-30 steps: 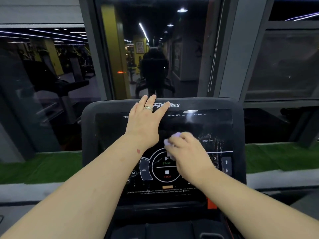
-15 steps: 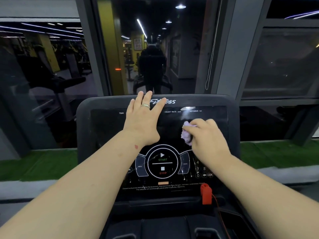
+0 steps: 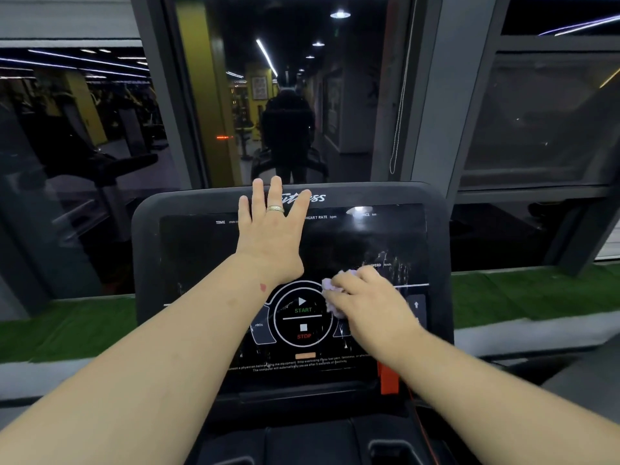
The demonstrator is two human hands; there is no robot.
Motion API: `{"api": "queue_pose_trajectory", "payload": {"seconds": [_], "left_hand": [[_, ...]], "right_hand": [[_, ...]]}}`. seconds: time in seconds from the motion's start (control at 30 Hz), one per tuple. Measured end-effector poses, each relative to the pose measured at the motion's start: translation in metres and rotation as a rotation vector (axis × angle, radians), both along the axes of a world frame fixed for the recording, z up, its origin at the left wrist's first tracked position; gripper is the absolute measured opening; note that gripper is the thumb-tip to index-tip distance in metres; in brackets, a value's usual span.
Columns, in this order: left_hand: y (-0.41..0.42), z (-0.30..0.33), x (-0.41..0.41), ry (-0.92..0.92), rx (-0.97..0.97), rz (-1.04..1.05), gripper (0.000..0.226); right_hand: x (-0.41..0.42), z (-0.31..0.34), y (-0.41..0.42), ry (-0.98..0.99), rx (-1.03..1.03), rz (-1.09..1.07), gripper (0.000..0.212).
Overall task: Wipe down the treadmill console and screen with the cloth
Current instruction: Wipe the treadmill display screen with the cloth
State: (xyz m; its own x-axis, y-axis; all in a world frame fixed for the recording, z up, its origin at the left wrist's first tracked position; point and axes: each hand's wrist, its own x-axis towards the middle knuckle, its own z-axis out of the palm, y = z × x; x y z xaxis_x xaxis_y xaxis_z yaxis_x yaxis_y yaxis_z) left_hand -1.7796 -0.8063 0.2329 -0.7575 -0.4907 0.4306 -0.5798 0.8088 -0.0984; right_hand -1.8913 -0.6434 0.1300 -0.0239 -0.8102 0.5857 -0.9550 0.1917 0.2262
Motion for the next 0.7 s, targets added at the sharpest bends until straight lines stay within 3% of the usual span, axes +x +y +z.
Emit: {"api": "queue_pose_trajectory", "payload": {"seconds": [0.07,0.2,0.3,0.4,0.53,0.63,0.7], "left_hand": [[0.001,0.001,-0.002,-0.024,-0.010,-0.024,0.124],[0.010,0.001,-0.010,-0.036,-0.006,-0.098,0.126],[0.021,-0.002,-0.019,-0.038,0.004,-0.058,0.130],[0.022,-0.004,-0.022,-0.034,-0.006,-0.023,0.135],[0.025,-0.002,-0.025,-0.024,-0.003,0.005,0.136],[0.027,-0.003,-0.026,-0.028,-0.010,0.012,0.136],[0.026,-0.003,-0.025,-0.025,-0.007,0.007,0.136]], "right_hand": [[-0.031,0.015,0.007,-0.011,0.039,-0.031,0.040],[-0.033,0.012,-0.002,-0.307,-0.258,-0.291,0.026],[-0.003,-0.004,0.000,-0.184,-0.104,-0.123,0.052],[-0.042,0.016,0.014,-0.066,0.042,-0.119,0.039],[-0.034,0.017,0.011,-0.349,-0.318,-0.332,0.025],[-0.007,-0.002,0.012,-0.174,-0.114,-0.141,0.042],[-0.033,0.007,0.021,-0.091,0.006,-0.099,0.042]]}}
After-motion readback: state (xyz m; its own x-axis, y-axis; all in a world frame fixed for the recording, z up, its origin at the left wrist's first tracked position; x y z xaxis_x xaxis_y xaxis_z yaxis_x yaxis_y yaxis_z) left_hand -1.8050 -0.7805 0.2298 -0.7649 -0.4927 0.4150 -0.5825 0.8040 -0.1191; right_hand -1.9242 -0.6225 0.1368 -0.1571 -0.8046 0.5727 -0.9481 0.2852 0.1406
